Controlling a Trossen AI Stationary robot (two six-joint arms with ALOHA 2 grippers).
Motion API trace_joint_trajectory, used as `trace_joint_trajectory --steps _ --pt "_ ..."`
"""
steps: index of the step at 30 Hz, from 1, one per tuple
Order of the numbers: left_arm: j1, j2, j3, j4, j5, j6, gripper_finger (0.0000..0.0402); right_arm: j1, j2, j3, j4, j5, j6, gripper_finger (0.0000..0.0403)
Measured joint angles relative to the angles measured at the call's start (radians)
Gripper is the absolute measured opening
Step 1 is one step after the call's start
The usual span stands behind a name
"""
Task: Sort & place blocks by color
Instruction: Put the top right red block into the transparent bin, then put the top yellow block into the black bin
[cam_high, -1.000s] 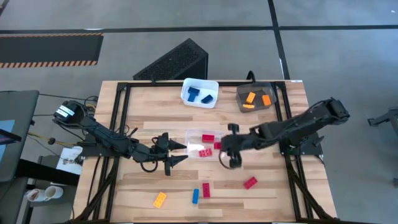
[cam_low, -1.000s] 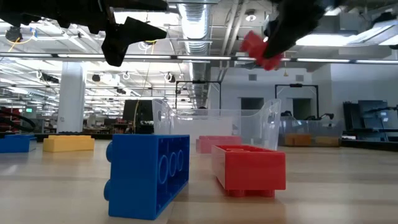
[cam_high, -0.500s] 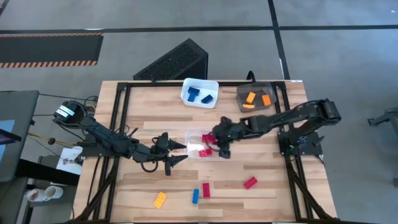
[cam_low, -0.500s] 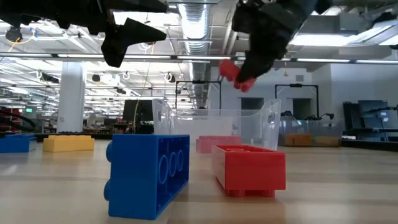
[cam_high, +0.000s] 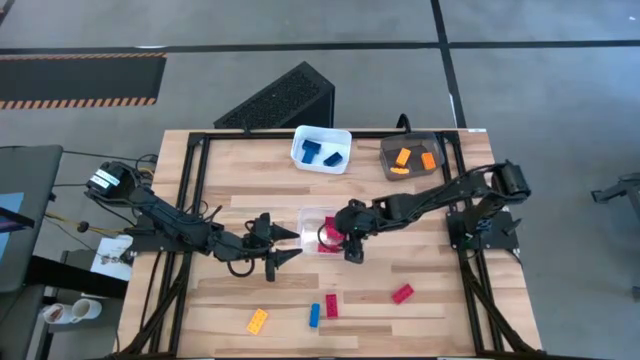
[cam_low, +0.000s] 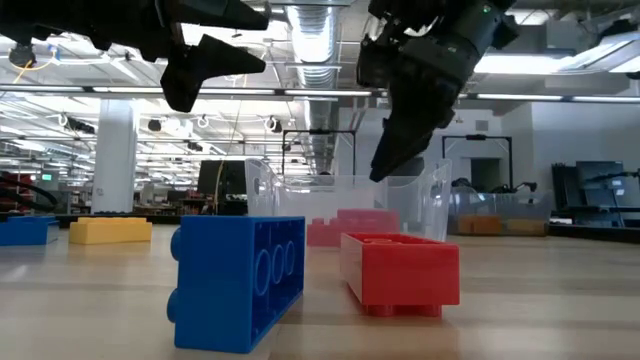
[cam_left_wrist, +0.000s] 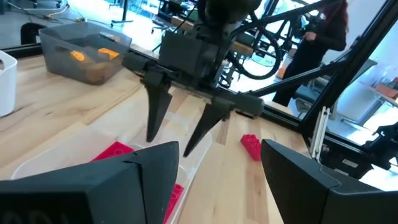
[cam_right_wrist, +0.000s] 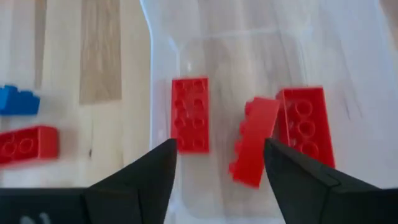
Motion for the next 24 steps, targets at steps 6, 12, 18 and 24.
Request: trace_joint_trajectory --steps 6,12,18,24 --pt "-0.003 -0.047 0.001 -0.078 -0.017 -0.031 0.0217 0.016 -0.102 0.030 -0.138 0.003 0.049 0.0263" --pt "-0.002 -0.205 0.083 -0.621 -0.009 -0.245 0.0217 0.136 -0.252 0.020 -0.192 0.162 0.053 0.0244" --pt "0.000 -0.205 0.223 -1.187 0.066 -0.454 0.0217 0.234 -0.379 -0.071 -0.146 0.315 0.098 0.0218" --pt "0.040 -0.147 0.226 -1.464 0.204 -0.599 0.0217 0.316 -0.434 -0.163 -0.058 0.384 0.142 0.0194"
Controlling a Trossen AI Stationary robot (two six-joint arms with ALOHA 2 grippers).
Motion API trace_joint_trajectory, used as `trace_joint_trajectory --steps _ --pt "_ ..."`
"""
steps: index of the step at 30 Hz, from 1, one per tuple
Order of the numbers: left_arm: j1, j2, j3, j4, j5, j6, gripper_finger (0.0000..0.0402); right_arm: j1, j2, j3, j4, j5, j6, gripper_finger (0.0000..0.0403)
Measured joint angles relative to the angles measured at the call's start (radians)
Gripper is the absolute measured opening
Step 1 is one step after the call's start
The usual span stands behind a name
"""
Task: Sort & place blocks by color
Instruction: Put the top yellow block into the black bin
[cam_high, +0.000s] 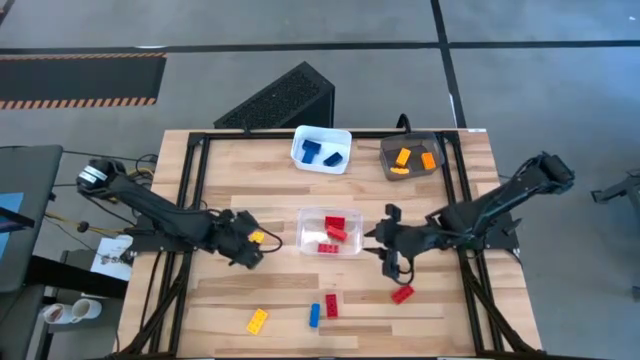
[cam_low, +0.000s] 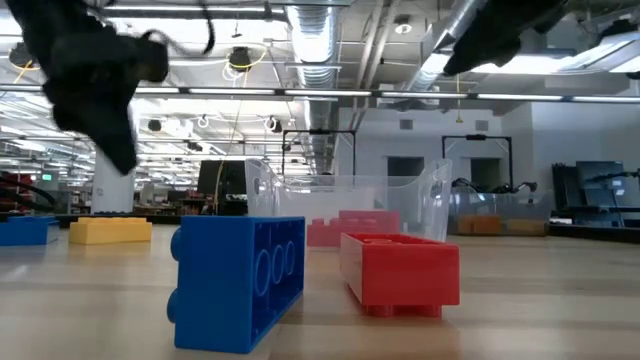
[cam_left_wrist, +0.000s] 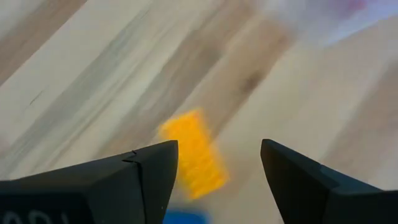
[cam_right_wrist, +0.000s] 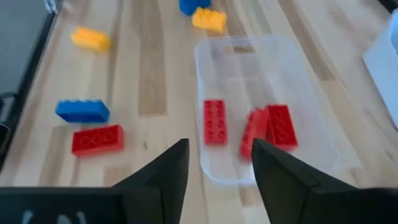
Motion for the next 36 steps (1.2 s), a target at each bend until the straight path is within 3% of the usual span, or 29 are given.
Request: trace_joint_trajectory --steps 4,16,20,22,27,31,36 --pt "0.031 0.059 -0.001 -0.071 0.015 -0.066 0.0217 0.027 -0.006 -0.033 0.028 0.017 0.009 0.0183" --pt "0.163 0.302 0.007 -0.002 0.178 -0.012 0.0237 0.026 0.015 -0.040 0.061 0.014 0.017 0.0167" --pt "0.182 0.354 0.014 0.019 0.203 0.067 0.0227 0.025 0.016 -0.041 0.061 0.014 0.017 0.0166" --pt "0.182 0.358 0.019 0.027 0.193 0.098 0.0204 0.025 0.016 -0.041 0.061 0.014 0.017 0.0166" --pt "0.170 0.306 0.068 0.056 0.112 0.138 0.0099 0.025 0.016 -0.041 0.064 0.014 0.017 0.0165" --pt "0.144 0.195 0.103 0.086 -0.007 0.177 0.0102 0.025 0.016 -0.041 0.077 0.018 0.017 0.0165" --pt "0.069 0.043 0.088 0.370 -0.177 0.344 0.0102 0.025 0.016 -0.041 0.147 0.027 0.008 0.0165"
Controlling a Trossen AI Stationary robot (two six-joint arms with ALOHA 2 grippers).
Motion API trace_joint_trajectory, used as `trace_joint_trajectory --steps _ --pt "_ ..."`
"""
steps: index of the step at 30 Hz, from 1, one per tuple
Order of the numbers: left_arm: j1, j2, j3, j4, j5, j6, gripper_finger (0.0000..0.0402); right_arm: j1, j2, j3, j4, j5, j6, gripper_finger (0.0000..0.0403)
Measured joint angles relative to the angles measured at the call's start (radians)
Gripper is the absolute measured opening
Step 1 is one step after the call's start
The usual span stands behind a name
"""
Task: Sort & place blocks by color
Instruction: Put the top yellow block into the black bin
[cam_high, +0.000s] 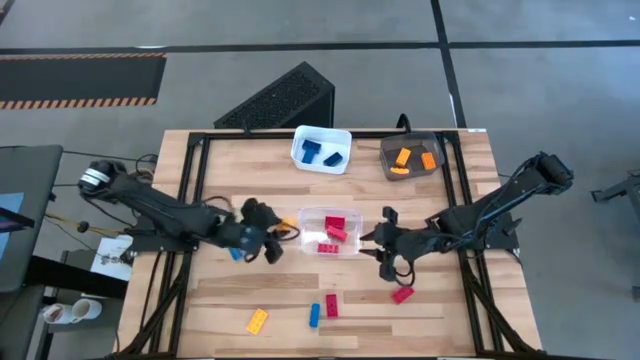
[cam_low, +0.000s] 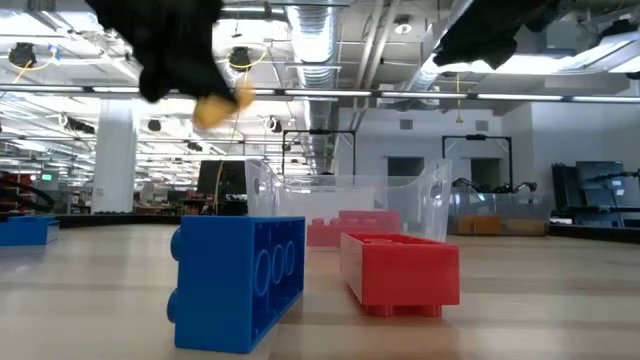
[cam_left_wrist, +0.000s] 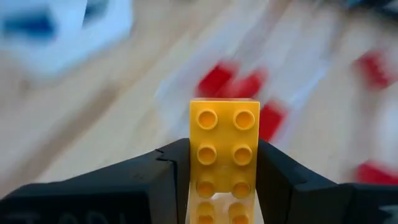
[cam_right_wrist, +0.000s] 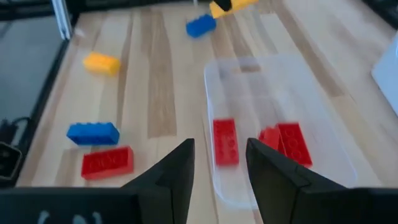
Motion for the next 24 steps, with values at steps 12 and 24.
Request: trace_joint_trajectory --steps 12,24 --pt "-0.110 0.077 -0.166 1.100 0.032 0.478 0.0102 0.061 0.172 0.002 0.652 0.139 -0.320 0.0165" --pt "-0.109 0.268 -0.164 1.365 0.068 0.536 0.0102 -0.036 0.461 0.000 0.886 0.134 -0.179 0.0202"
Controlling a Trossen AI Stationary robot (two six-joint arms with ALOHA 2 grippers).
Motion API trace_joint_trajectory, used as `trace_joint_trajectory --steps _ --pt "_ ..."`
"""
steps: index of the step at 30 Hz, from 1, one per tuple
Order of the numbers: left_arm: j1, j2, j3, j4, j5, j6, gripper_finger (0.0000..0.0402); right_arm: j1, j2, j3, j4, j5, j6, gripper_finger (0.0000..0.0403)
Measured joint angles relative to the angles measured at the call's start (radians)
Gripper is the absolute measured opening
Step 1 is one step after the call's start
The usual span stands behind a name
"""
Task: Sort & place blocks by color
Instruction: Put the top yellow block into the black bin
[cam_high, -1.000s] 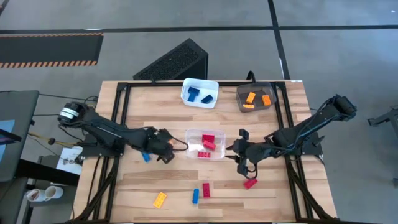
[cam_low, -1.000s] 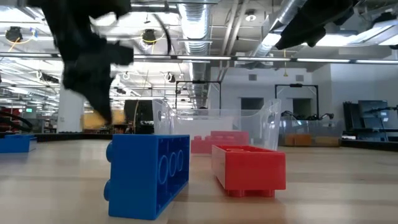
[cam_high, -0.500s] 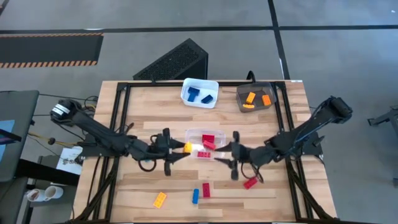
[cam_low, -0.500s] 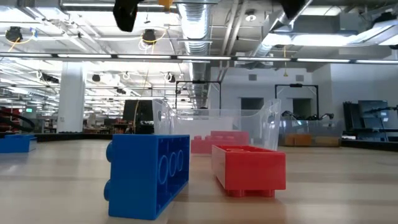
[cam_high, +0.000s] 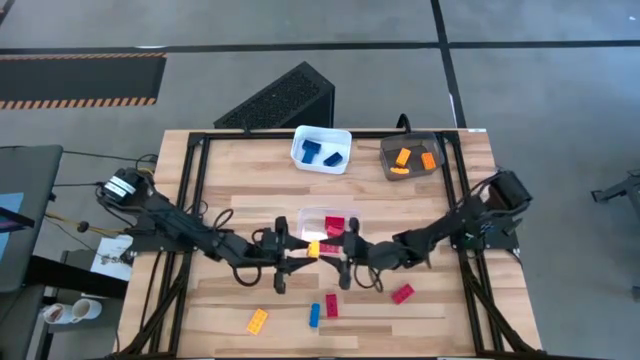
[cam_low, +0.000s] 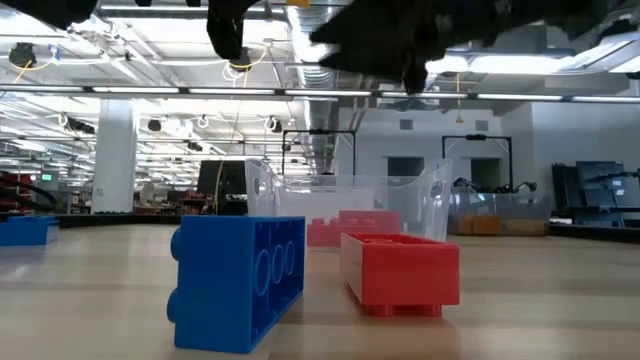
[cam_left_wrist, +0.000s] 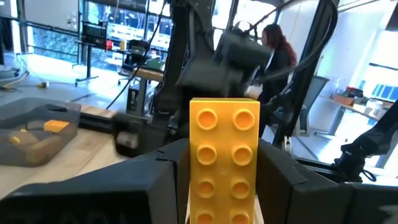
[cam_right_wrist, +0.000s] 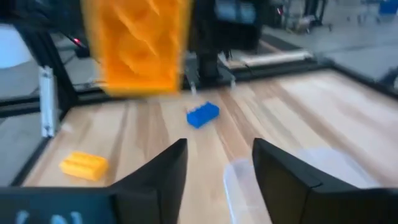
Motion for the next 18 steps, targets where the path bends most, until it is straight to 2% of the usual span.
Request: trace_joint_trajectory --steps 3,9,18 --pt "0.000 0.009 0.000 0.005 0.007 0.009 0.0102 -0.016 0.042 0.000 0.006 -0.008 0.060 0.0236" --pt "0.000 0.010 0.000 0.005 0.009 0.008 0.0102 -0.021 0.094 0.001 0.089 -0.104 0.093 0.0291" --pt "0.000 0.010 0.000 0.006 0.024 -0.016 0.0104 -0.012 0.094 0.002 0.246 -0.178 0.055 0.0324"
